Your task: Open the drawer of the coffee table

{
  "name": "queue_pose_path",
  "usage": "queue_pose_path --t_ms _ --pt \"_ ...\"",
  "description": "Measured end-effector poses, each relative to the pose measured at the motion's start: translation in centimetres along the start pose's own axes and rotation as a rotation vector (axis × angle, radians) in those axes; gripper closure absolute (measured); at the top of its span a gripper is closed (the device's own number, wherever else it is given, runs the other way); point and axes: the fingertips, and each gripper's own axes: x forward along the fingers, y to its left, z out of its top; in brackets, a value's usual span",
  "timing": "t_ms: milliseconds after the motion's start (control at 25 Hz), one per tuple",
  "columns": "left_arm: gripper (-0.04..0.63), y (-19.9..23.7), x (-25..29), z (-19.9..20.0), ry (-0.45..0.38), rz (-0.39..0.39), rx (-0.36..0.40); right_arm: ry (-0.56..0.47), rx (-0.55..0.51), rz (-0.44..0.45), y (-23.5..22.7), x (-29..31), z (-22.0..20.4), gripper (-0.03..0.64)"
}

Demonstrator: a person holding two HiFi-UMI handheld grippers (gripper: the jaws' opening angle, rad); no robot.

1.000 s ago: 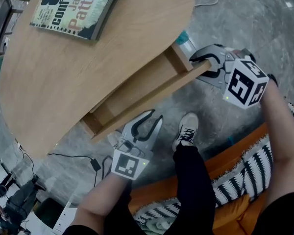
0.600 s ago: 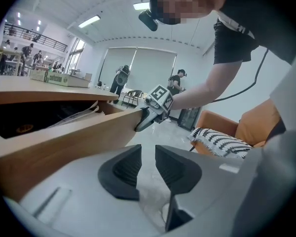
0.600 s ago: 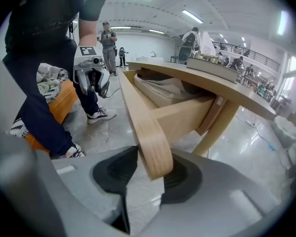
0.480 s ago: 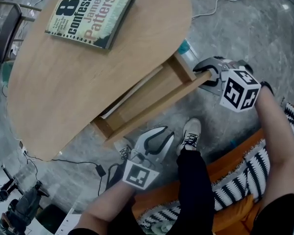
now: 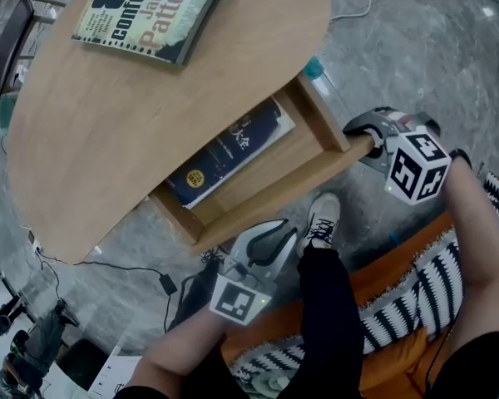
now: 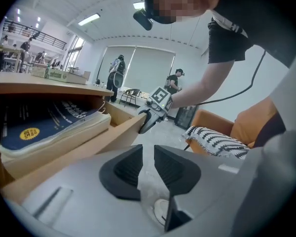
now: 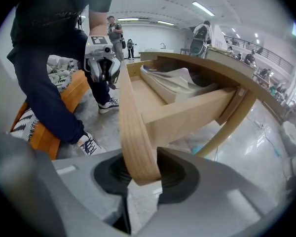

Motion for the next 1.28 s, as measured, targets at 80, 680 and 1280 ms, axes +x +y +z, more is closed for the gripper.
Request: queue_pose_path --t_ms 80,680,1280 --pt "0.517 -1.4 -0.3 -0.1 -0.002 -0.024 -0.002 0.024 -0.016 0.003 1.3 0.5 -0.7 0.503" --pt "0.525 -3.8 0.5 -0.4 -0.032 -0.114 0.013 0.015 0.013 -0.06 3.6 3.2 -2.4 0.497" --pt "0.567 -2.4 -1.6 6.9 -0.108 -0.058 0.024 -0.136 0.602 -0.328 3.5 -6.6 -2.0 0.6"
